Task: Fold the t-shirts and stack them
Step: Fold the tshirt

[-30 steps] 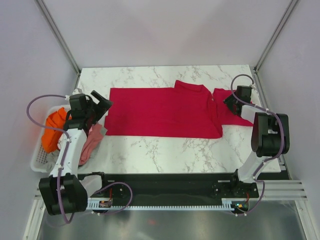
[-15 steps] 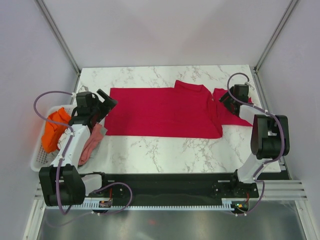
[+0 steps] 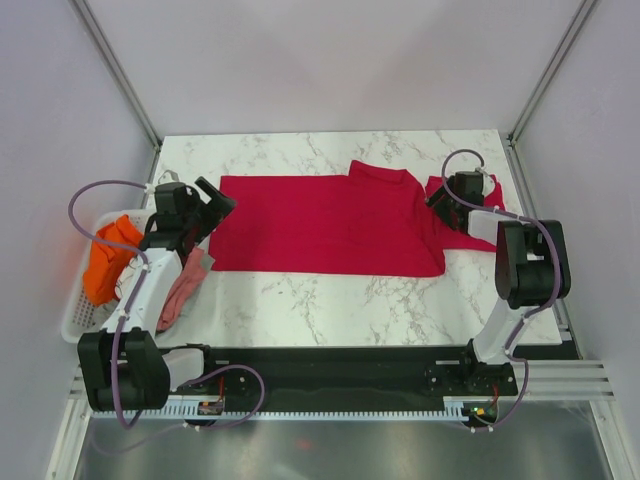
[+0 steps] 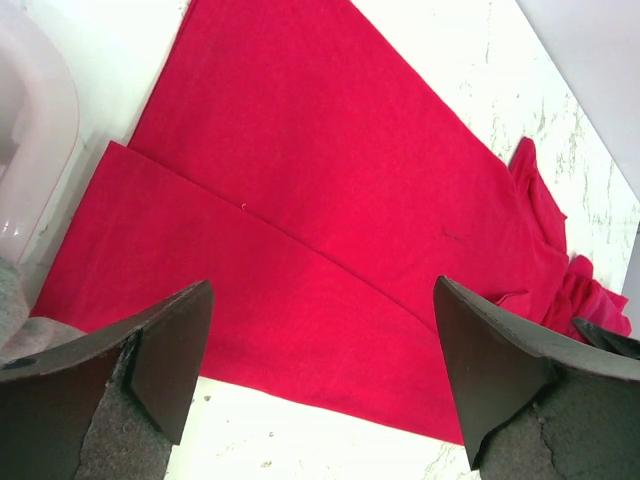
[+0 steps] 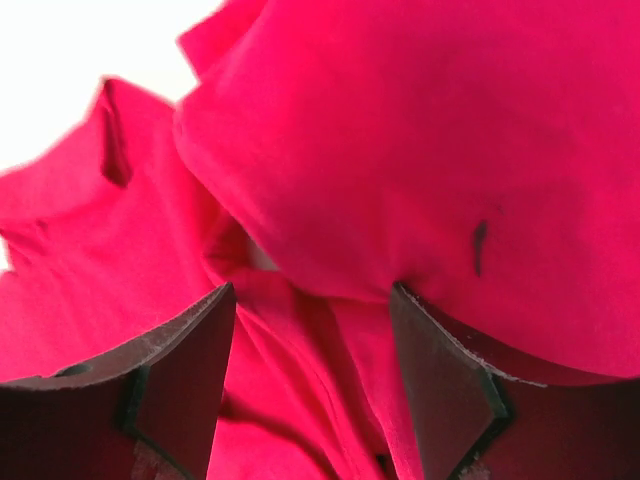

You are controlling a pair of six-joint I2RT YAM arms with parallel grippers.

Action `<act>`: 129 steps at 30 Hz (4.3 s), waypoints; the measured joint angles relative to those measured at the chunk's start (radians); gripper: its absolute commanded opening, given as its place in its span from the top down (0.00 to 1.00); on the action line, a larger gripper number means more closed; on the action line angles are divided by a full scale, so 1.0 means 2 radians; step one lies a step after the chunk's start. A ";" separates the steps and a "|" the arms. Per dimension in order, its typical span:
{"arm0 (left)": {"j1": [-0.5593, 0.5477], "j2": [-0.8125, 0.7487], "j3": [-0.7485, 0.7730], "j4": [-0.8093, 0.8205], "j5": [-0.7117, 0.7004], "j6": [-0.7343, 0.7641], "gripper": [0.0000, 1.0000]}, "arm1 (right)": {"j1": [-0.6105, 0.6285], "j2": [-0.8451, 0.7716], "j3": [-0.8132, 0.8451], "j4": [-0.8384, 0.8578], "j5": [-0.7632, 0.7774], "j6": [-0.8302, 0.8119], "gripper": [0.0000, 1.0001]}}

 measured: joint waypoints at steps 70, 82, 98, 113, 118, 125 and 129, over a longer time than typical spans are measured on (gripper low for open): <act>0.023 0.415 0.339 0.002 -0.004 0.039 0.18 | 0.093 0.293 0.431 -0.139 0.045 -0.013 0.68; 0.026 0.500 0.415 -0.032 -0.015 0.041 0.37 | 0.095 0.319 0.464 -0.132 0.045 -0.033 1.00; 0.032 0.585 0.538 -0.092 -0.050 0.057 0.44 | 0.095 0.285 0.371 -0.030 0.032 -0.033 1.00; 0.032 0.632 0.620 -0.155 -0.017 0.064 0.80 | 0.095 0.267 0.348 -0.002 0.021 -0.028 1.00; 0.032 0.633 0.620 -0.161 -0.012 0.070 0.98 | 0.094 0.260 0.348 -0.002 0.017 -0.028 1.00; 0.032 0.608 0.574 -0.140 -0.014 0.072 0.98 | 0.081 0.244 0.348 -0.001 -0.008 -0.029 1.00; 0.032 0.579 0.529 -0.128 -0.015 0.076 0.98 | 0.069 0.239 0.358 -0.007 -0.032 -0.029 1.00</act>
